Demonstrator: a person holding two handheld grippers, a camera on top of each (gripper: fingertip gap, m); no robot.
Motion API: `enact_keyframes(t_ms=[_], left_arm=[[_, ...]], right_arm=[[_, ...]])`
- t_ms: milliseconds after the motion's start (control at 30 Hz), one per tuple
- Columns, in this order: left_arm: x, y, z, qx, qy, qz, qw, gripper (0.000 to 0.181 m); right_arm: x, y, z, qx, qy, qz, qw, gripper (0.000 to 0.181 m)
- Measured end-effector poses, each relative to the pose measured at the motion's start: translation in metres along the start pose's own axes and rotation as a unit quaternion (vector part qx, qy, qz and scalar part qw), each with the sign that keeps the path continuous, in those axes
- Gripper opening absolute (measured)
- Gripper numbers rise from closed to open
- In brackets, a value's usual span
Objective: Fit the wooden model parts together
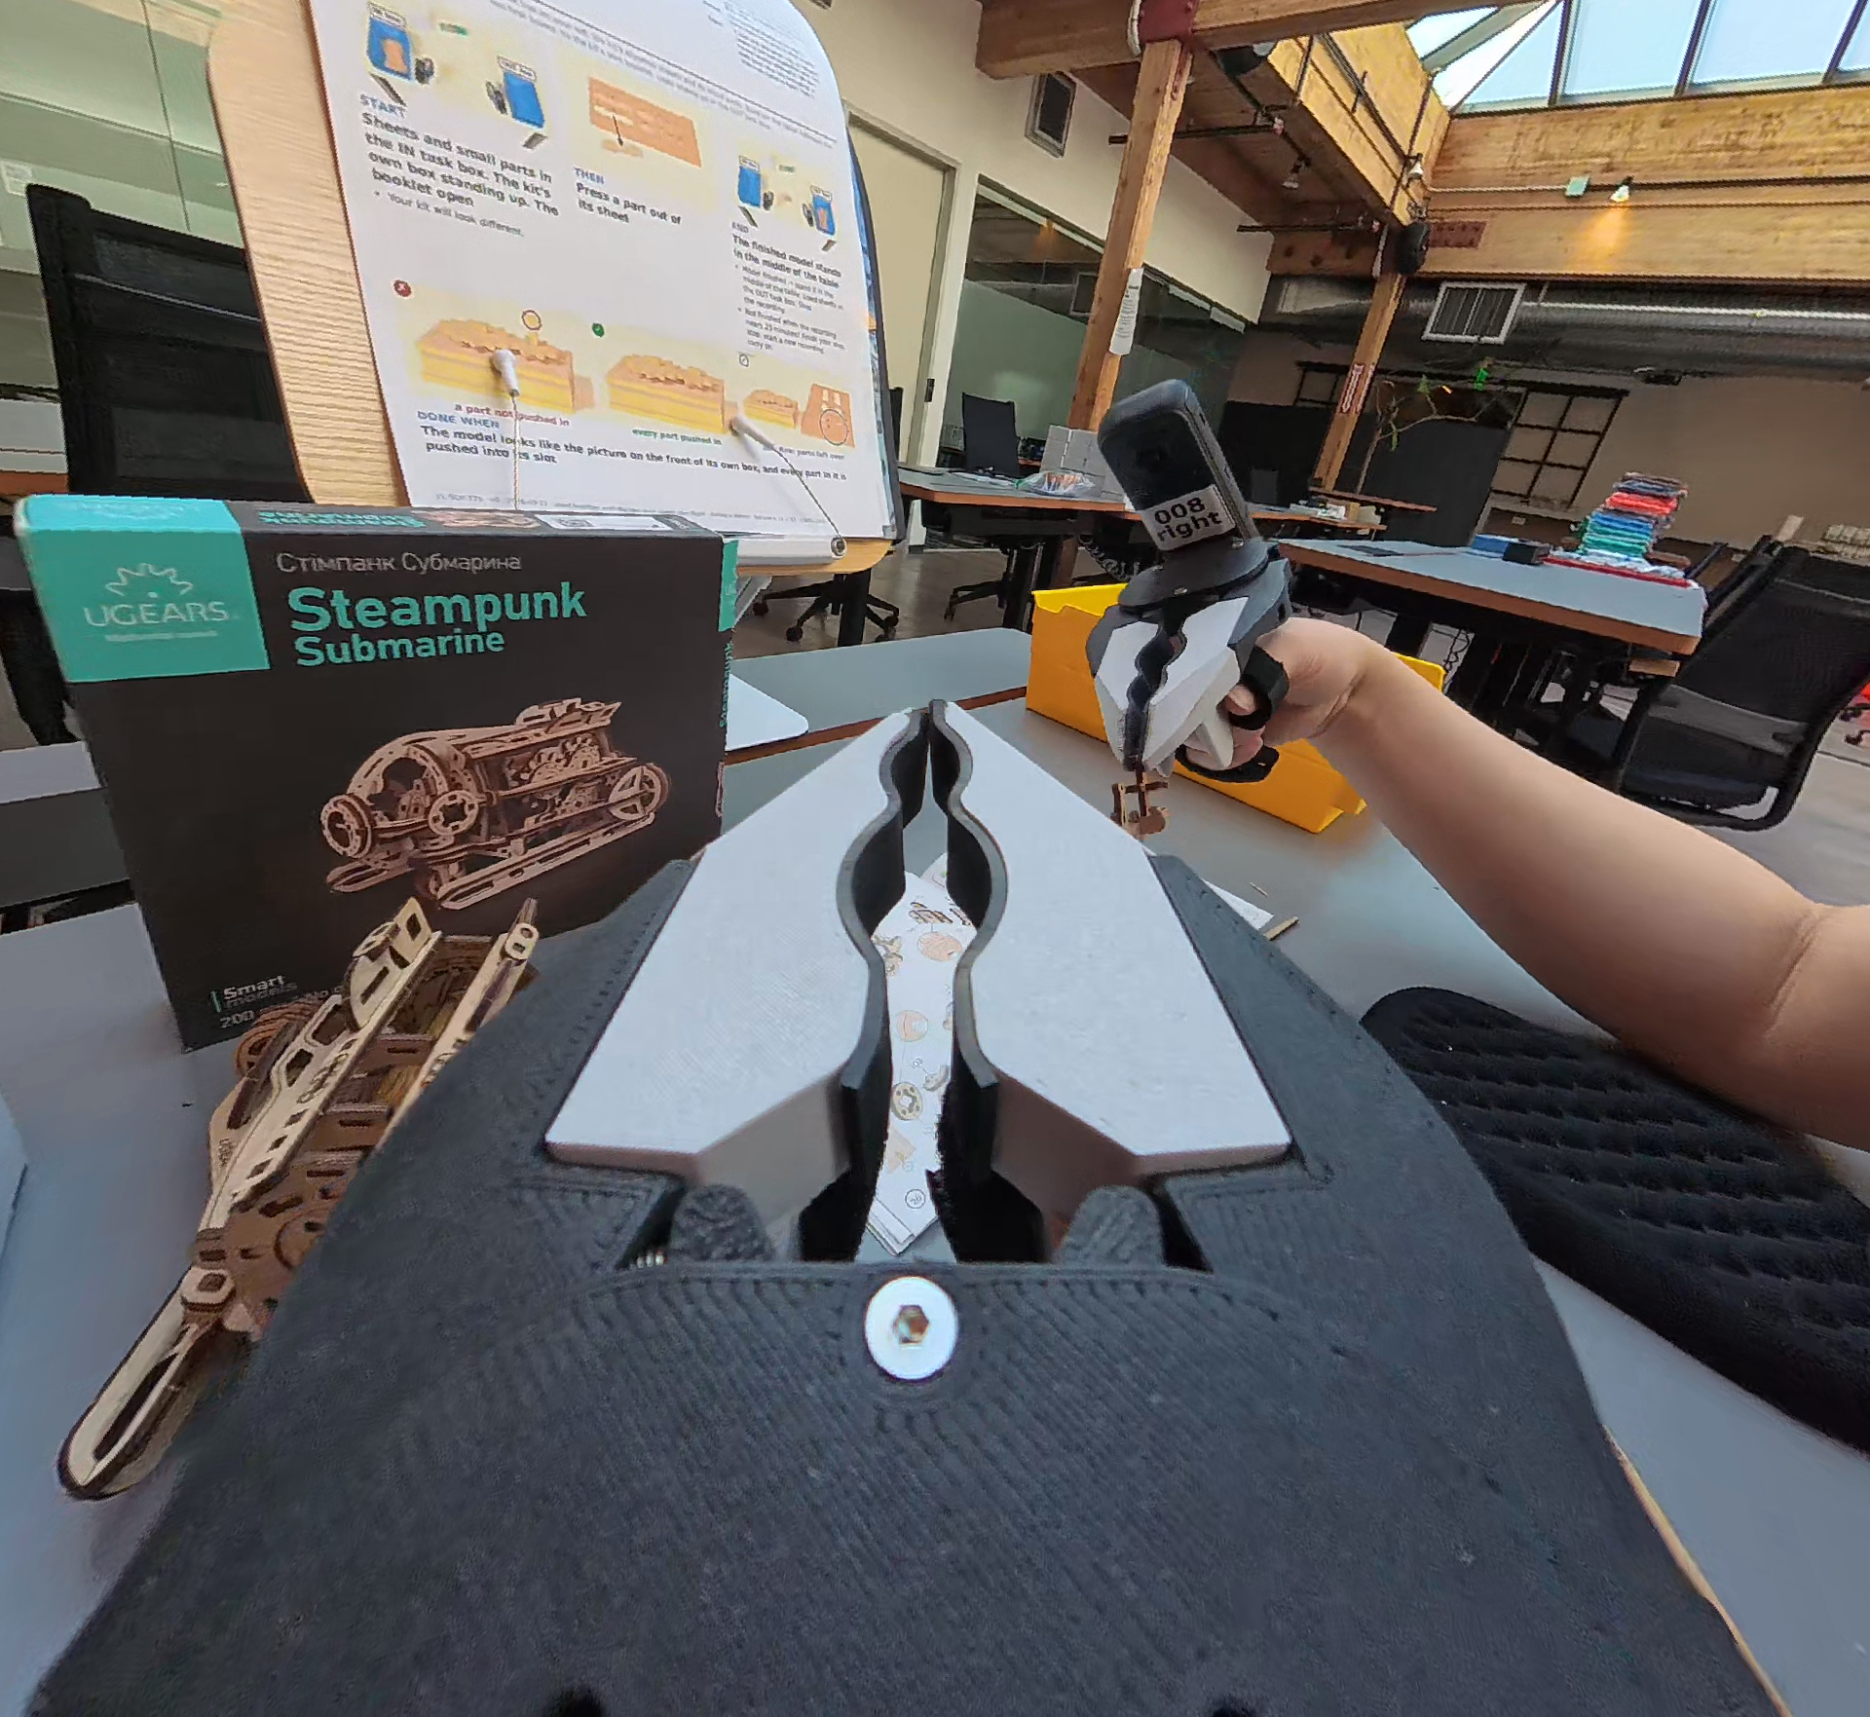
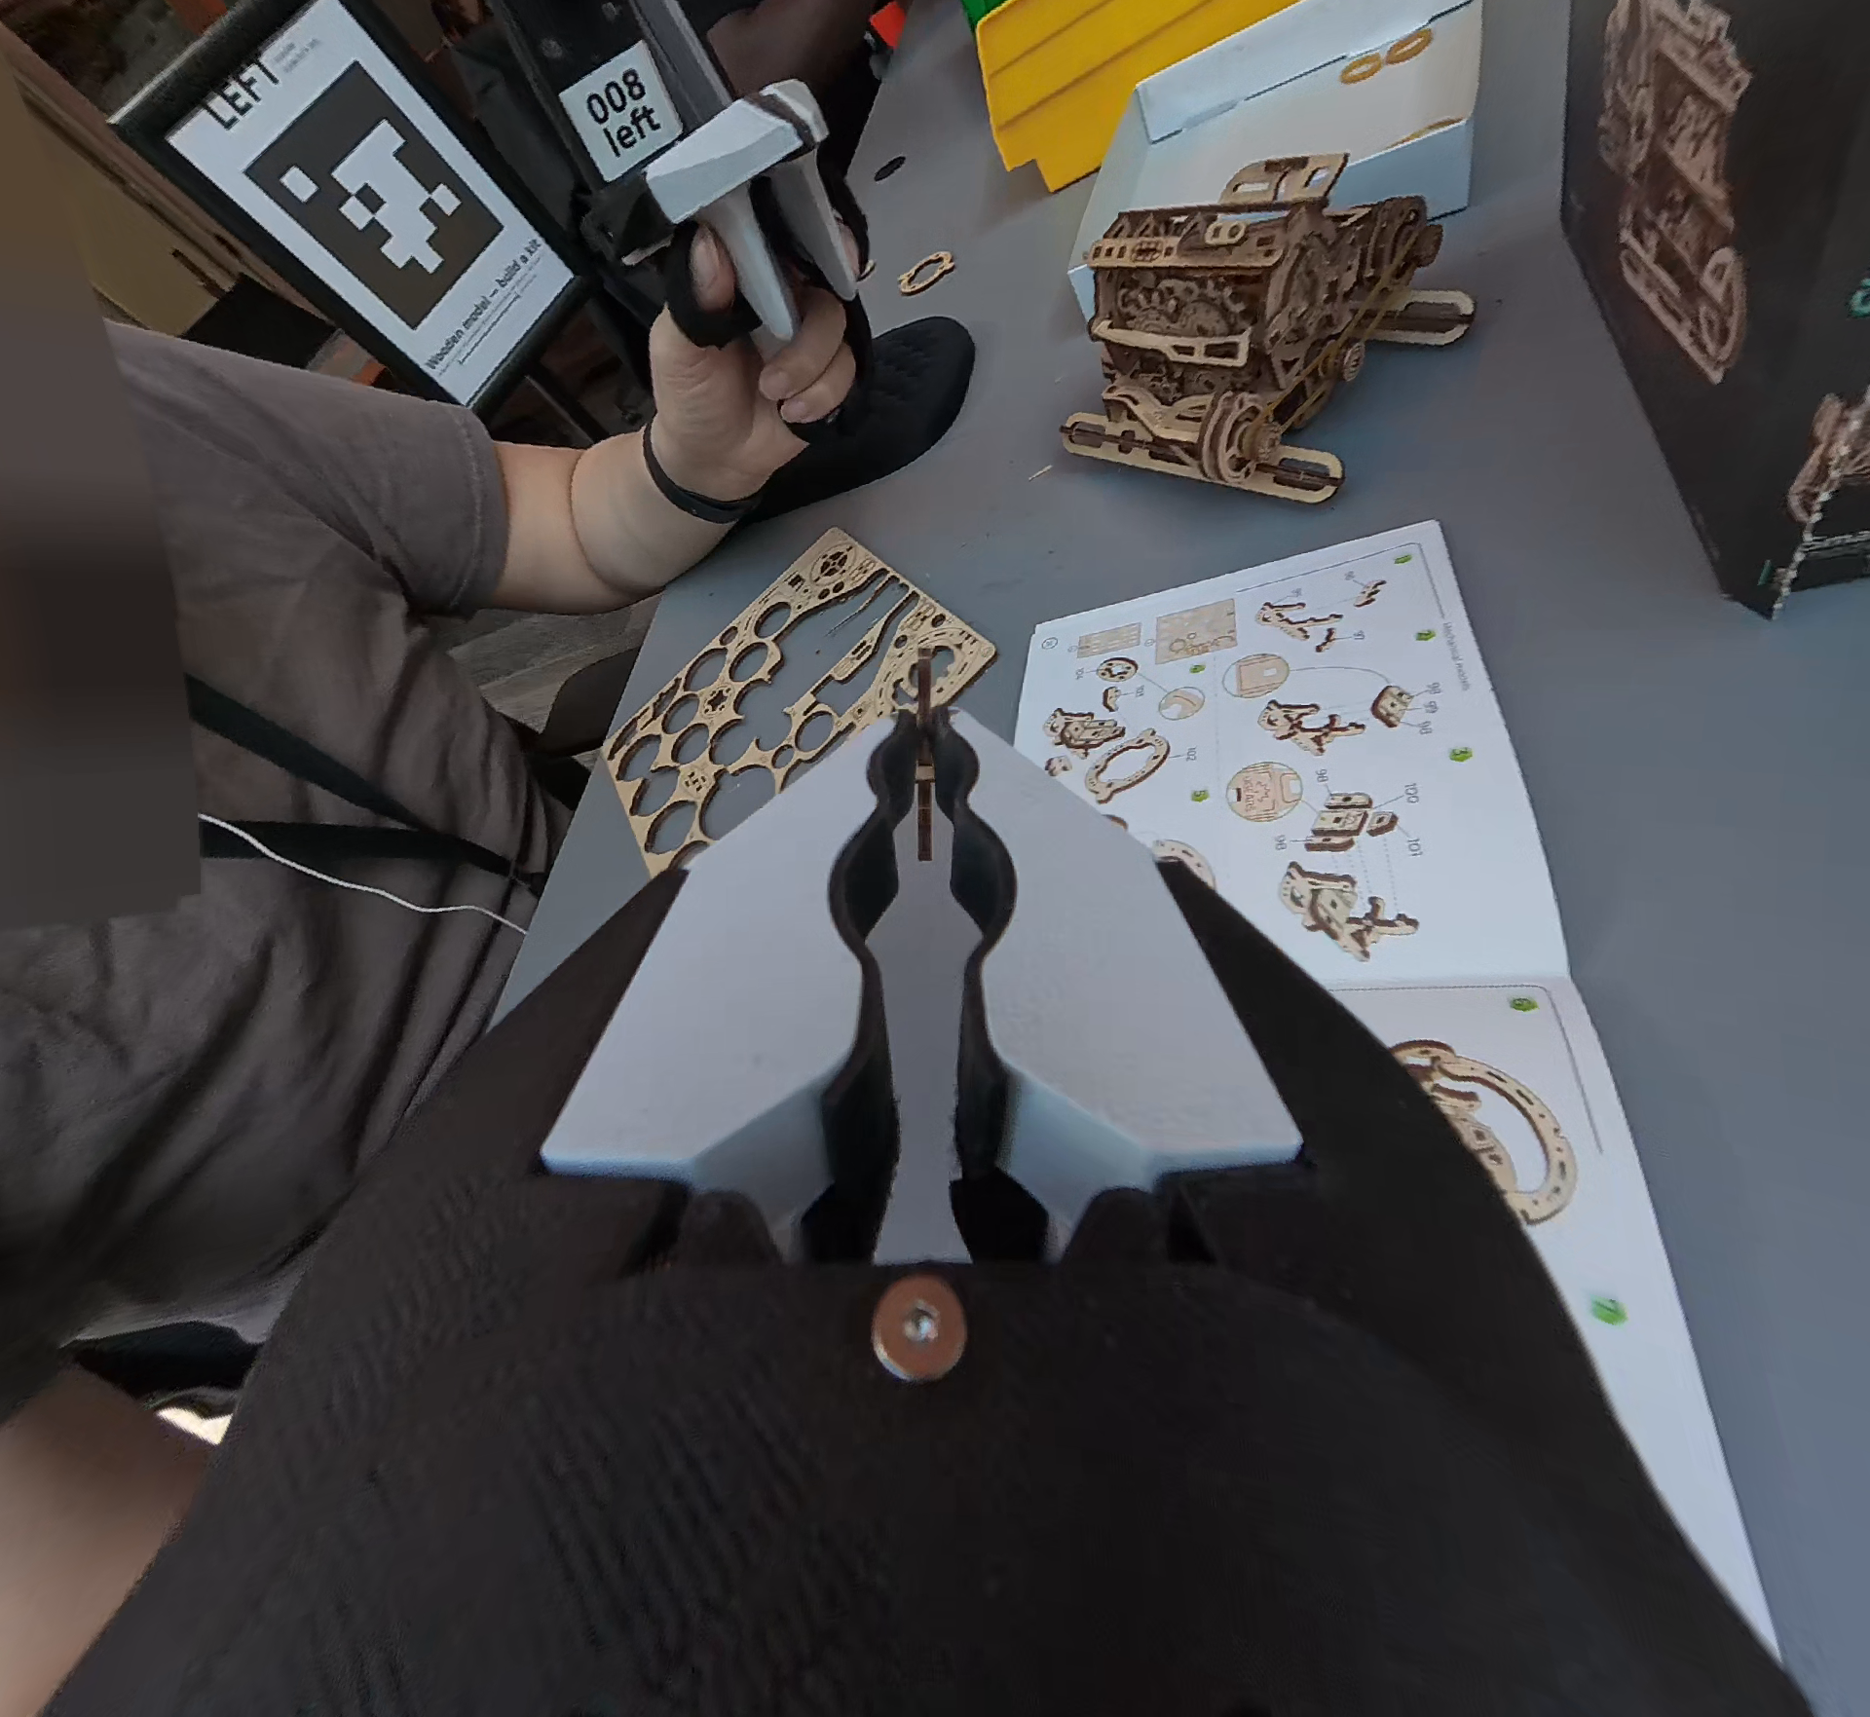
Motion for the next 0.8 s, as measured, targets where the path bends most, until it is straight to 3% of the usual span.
enact_keyframes(t_ms=[300, 467, 633, 800], left_arm=[[0.024, 0.021, 0.028, 0.039, -0.057, 0.033, 0.997, 0.000], [0.034, 0.030, 0.042, 0.008, -0.081, 0.091, 0.993, 0.000], [0.045, 0.059, 0.058, -0.045, -0.121, 0.210, 0.969, 0.009], [0.048, 0.072, 0.063, -0.059, -0.127, 0.236, 0.962, 0.010]], right_arm=[[-0.002, -0.022, -0.006, -0.020, 0.022, -0.070, 0.997, 0.001], [-0.005, -0.027, -0.013, -0.009, 0.060, -0.112, 0.992, 0.000], [0.009, -0.024, -0.014, -0.009, 0.055, -0.107, 0.993, 0.000], [0.029, -0.030, -0.021, -0.032, 0.040, -0.096, 0.994, 0.000]])
Point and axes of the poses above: each gripper's, where its closed fingertips meet, x out along the fingers, z out of its underside, y = z × x across the jaws, the point moved 2 cm from there along -x, back along the fingers, and after that the axes turned 14 degrees about -y, right-handed, at the moved point
